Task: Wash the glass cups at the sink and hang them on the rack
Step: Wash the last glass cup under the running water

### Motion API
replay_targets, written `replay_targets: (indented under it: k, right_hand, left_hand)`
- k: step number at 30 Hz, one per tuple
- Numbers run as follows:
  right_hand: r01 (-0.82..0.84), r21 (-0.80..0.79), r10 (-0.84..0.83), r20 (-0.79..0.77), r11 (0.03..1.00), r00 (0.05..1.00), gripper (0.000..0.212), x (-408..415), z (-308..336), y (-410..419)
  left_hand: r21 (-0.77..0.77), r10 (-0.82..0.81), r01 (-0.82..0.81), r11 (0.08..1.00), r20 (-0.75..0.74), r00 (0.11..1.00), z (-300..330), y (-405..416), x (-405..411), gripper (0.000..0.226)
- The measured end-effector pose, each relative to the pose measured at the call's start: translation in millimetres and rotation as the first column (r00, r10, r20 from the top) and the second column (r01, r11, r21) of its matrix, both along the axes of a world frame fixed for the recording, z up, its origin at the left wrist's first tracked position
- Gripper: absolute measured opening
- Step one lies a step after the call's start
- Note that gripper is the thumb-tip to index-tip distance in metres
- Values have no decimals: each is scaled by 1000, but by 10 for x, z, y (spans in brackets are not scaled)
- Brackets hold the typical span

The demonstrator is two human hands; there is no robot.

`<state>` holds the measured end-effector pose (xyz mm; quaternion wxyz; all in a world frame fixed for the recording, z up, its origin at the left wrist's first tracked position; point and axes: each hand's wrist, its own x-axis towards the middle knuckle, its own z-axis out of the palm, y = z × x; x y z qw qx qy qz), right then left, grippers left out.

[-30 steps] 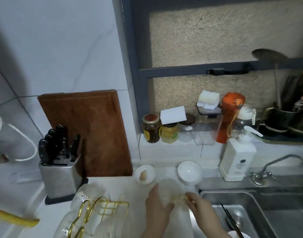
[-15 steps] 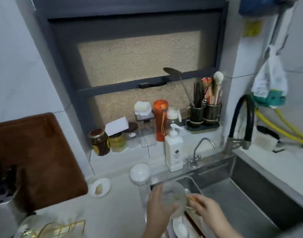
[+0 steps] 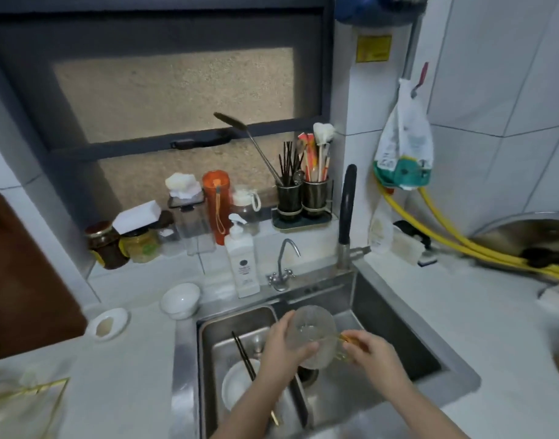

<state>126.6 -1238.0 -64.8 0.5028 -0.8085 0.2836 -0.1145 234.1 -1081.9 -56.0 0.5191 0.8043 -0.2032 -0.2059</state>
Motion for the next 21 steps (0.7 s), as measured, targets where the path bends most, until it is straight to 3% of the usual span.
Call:
replay_targets:
  k: [3,6,12,15,21]
  right_hand:
    - [-19,-14,19,-6,1000,1000,18,-127,0,-239]
    - [-34,-34,34,-4,999,999,12,-274,9,-459]
    - [-59,-36,58,-23,998,998,14,-390,-26,-772]
    - [-60,-52,60,-10,997,998,11,-359,-17,-865]
    - [-29,31,28,21,999,999,29,-185,-40,-980]
  left_hand:
    - [-53,-31,29,998,-36,999,35,-218,-115,56]
    - [-109,-55,46,993,-83,995,35,-471,-214,54]
    - [-116,-100,80,990,-175,980,-53,-741,-320,75]
    - [-74,-148,137,988,-165,975,-85,-856,-238,74]
    - [-29,-236,234,972,-156,959,-61,-1007,24,83]
